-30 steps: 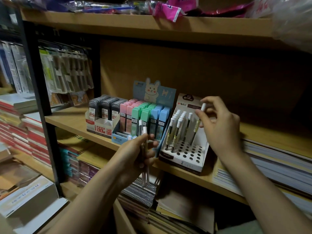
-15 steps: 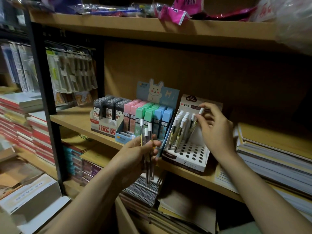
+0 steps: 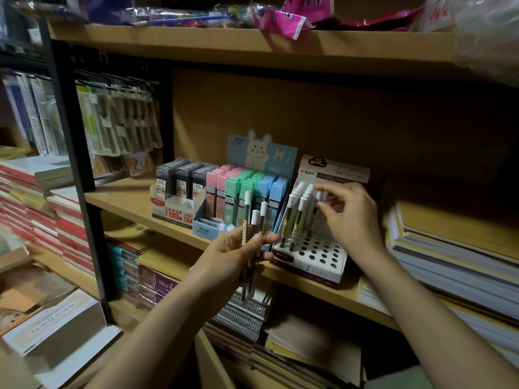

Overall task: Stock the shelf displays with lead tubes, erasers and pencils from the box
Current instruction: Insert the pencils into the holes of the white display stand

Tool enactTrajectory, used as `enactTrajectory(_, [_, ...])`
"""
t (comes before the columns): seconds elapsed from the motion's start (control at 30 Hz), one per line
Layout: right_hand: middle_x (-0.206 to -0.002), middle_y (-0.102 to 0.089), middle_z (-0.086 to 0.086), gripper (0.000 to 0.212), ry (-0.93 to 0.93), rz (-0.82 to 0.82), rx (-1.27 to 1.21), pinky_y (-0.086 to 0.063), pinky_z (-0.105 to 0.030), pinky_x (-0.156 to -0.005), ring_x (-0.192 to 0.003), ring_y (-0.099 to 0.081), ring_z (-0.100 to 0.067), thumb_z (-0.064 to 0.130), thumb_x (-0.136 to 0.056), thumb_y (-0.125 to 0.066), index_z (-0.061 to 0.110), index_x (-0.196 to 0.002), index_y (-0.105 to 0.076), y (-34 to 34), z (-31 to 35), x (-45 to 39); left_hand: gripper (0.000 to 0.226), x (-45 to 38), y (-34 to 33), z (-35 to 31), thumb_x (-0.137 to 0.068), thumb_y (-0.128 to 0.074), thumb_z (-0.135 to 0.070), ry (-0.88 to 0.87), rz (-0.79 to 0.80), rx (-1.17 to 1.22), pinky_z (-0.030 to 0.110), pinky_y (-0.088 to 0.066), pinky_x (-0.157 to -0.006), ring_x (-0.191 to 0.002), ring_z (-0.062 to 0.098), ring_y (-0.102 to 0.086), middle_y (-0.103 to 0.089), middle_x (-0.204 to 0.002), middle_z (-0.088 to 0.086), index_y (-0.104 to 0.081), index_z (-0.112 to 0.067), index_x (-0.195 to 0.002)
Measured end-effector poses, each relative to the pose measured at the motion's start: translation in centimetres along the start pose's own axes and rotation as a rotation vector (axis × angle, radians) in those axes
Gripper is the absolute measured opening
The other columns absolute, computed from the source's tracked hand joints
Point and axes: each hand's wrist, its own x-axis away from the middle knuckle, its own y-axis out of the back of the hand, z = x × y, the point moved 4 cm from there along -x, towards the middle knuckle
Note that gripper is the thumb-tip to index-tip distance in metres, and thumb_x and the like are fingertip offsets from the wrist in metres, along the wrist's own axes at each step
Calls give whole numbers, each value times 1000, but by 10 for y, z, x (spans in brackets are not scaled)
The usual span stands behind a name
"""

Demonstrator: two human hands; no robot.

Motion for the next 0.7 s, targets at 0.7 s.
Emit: enactTrajectory(0.7, [-97,-68,12,22,125,-49,-364,-56,-21,-78,-91,-67,-3,12,-87,-69,24,-105,-65,41,37,13,23,-9,-2,4,-99,-47,-26,-93,-53,15,24,-48,-61,-63,14,-60,-64,-76,1,-70,-27,-103])
